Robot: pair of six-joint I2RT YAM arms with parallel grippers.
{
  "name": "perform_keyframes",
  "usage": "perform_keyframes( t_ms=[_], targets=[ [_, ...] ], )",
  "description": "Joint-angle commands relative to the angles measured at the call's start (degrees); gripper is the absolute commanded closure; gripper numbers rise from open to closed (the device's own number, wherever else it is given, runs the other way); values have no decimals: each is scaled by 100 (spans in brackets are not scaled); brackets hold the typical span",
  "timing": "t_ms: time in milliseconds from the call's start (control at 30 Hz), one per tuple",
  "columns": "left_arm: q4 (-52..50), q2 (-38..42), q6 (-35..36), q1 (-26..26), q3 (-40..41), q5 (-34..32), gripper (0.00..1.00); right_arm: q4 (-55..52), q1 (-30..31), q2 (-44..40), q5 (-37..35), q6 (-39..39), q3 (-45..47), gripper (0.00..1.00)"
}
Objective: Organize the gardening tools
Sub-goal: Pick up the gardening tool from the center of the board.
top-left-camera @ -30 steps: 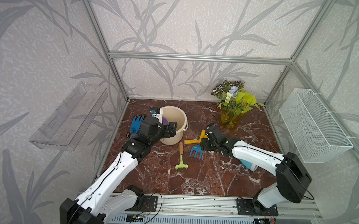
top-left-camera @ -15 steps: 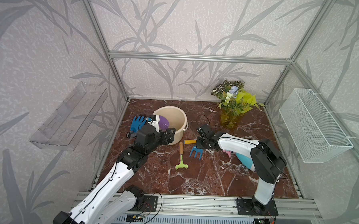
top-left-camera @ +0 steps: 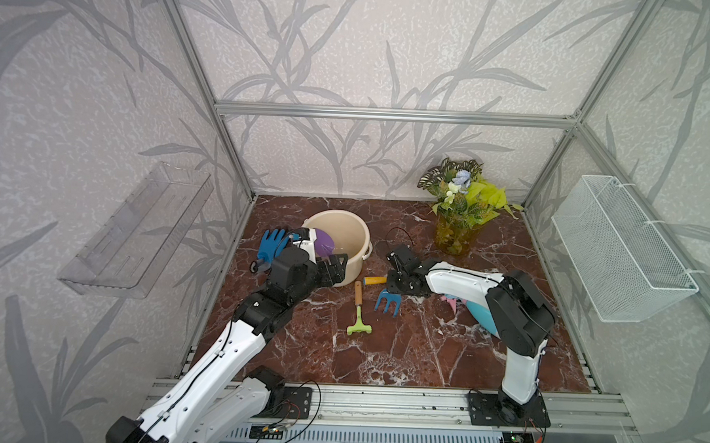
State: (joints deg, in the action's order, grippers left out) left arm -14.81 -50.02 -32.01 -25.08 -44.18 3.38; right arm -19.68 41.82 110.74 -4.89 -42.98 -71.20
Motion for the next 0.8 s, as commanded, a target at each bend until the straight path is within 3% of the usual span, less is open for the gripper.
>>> perform_keyframes(
  t_ms=[0,300,533,767],
  targets=[
    [75,-6,-34,-14,48,61,14,-131,-52,166,5,-40,-196,68],
    [75,-3,-70,-14,50,39,14,-123,-80,199,119,-18,-190,89],
    [101,-54,-49,-14,-17,52,15,-125,-78,-132,133,65,-32,96],
    [11,-150,105,-14,-215,-32,19,-15,-70,-1137,251,292,610,98]
  ],
)
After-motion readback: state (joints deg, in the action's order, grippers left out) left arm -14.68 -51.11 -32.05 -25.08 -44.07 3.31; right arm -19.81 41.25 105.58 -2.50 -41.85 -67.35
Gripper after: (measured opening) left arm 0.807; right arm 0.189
